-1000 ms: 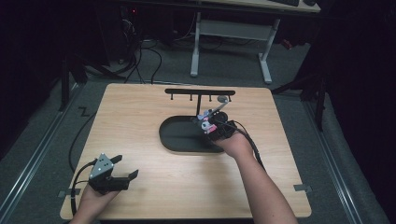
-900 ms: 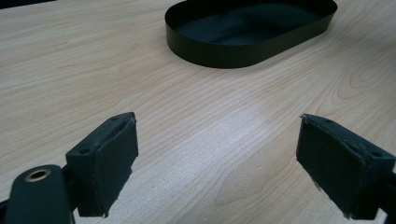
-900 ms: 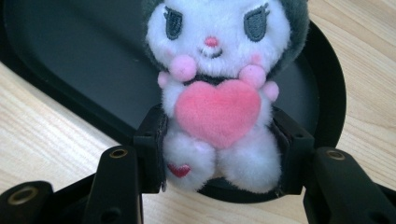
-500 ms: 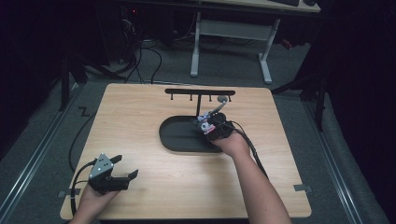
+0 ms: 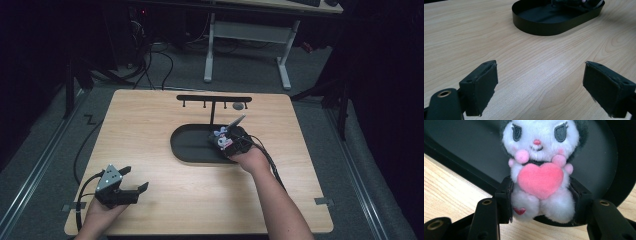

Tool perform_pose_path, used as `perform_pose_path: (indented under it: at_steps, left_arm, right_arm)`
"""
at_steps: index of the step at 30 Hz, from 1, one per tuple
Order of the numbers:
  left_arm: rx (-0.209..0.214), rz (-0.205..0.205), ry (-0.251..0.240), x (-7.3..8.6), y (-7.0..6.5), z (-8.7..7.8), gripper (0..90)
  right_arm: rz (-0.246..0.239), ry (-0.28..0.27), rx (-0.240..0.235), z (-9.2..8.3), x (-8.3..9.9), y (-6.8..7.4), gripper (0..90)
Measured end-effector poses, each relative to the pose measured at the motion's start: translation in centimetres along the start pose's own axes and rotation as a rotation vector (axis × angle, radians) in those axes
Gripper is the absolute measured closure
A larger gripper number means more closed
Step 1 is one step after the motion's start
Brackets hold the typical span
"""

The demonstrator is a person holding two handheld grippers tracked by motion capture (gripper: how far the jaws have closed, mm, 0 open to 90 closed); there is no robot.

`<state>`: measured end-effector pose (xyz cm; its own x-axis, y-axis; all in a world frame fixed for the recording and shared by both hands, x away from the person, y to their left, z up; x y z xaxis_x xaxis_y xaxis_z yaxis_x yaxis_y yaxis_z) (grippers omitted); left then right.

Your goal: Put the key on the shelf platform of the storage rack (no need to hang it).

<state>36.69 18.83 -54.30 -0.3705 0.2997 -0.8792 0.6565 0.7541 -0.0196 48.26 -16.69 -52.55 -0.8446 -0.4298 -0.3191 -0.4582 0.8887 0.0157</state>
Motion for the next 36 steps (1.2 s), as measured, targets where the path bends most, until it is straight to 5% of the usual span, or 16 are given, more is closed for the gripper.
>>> perform_pose_path:
  at_steps: [20, 36]
  left_arm:
    - [-0.003, -0.004, -0.005, 0.0, 0.1, 0.0, 13.4]
    - [-0.001, -0.002, -0.003, 0.0, 0.0, 0.0, 13.4]
  right_arm:
    - [0.012, 0.008, 0.005, 1.0, -1.0, 0.3, 44.1]
    - [0.017, -0.037, 0.0, 0.3, -1.6, 0.7, 25.1]
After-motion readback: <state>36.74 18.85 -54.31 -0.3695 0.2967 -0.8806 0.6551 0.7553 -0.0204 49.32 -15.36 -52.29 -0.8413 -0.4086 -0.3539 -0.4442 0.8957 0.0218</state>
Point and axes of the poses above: each handheld gripper's, and its own axes: z roughly forward along the jaws, x roughly out of its underside, y roughly to its left, the point moved 6 cm from there along z, roughly forward along the jaws, and after that the axes turned 2 degrees about -x, right-handed, at the moved point
